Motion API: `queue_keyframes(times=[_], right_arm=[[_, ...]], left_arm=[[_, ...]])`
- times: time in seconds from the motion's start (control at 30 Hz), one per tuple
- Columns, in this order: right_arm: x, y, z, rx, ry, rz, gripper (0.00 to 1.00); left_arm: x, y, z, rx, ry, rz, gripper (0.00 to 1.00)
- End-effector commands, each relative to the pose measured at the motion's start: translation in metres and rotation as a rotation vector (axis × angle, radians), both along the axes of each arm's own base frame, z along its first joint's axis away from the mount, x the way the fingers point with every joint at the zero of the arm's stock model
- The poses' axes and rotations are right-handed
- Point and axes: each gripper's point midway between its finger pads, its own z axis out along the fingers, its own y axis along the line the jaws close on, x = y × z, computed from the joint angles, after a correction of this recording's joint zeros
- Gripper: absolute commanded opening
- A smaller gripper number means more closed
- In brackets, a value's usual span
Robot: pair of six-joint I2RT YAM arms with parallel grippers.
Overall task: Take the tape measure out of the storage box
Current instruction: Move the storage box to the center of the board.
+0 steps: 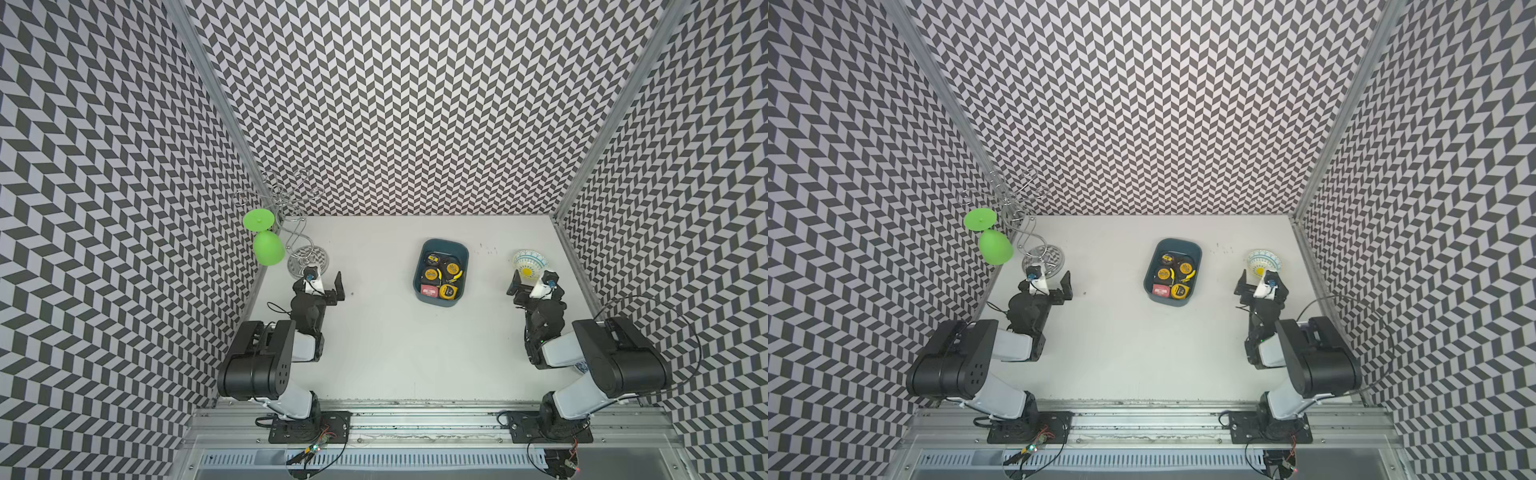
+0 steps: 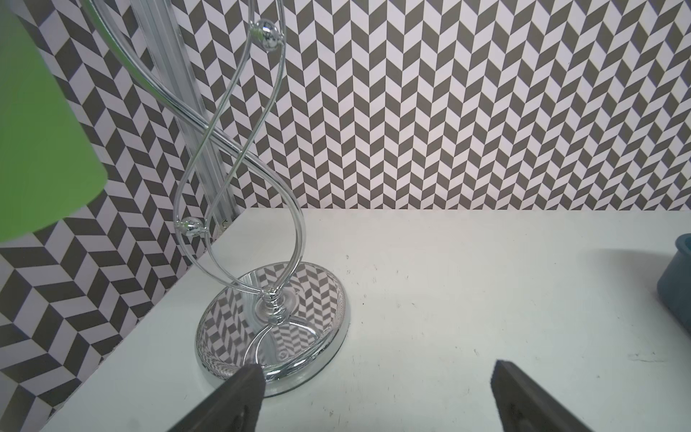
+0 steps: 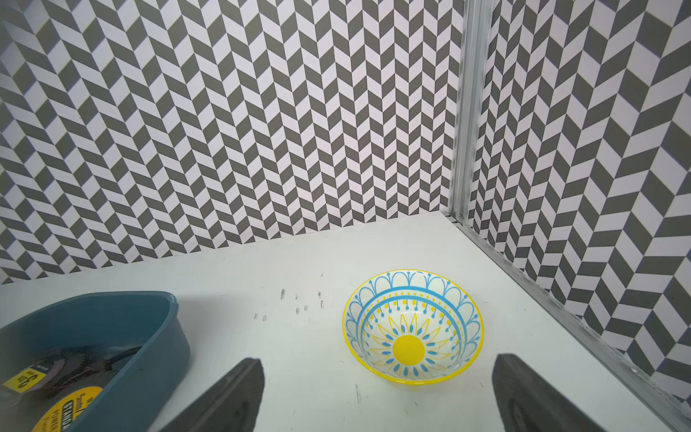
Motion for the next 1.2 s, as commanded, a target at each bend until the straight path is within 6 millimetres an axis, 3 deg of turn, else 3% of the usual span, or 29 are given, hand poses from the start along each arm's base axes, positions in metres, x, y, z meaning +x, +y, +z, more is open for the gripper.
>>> queue_keyframes(times=[0.0, 0.67, 0.77, 0.8, 0.93, 1.07, 1.17], right_arm=[[-0.002, -0.001, 0.011, -0.008, -0.038, 0.002, 1.00], [-0.002, 0.000, 0.011, -0.006, -0.041, 0.005, 0.99], [0.000, 0.010, 0.021, -0.036, -0.038, 0.057, 1.00], [0.007, 0.013, 0.032, -0.045, -0.032, 0.064, 0.99], [0.041, 0.016, 0.043, 0.046, 0.167, 0.059, 1.00], [0.069, 0.046, 0.054, 0.082, 0.265, 0.211, 1.00], [0.088, 0.071, 0.050, 0.157, 0.350, 0.329, 1.00]], left_arm=[[-0.002, -0.001, 0.004, 0.003, -0.012, -0.002, 1.00], [-0.002, -0.001, 0.006, 0.003, -0.018, -0.002, 0.99], [0.008, -0.008, 0.013, 0.019, 0.014, -0.036, 1.00], [0.017, -0.008, 0.016, 0.008, 0.056, -0.031, 1.00], [0.032, -0.012, 0.028, -0.052, 0.148, -0.044, 1.00], [0.036, -0.032, 0.047, -0.088, 0.206, -0.097, 1.00], [0.033, -0.050, 0.054, -0.121, 0.274, -0.157, 1.00]])
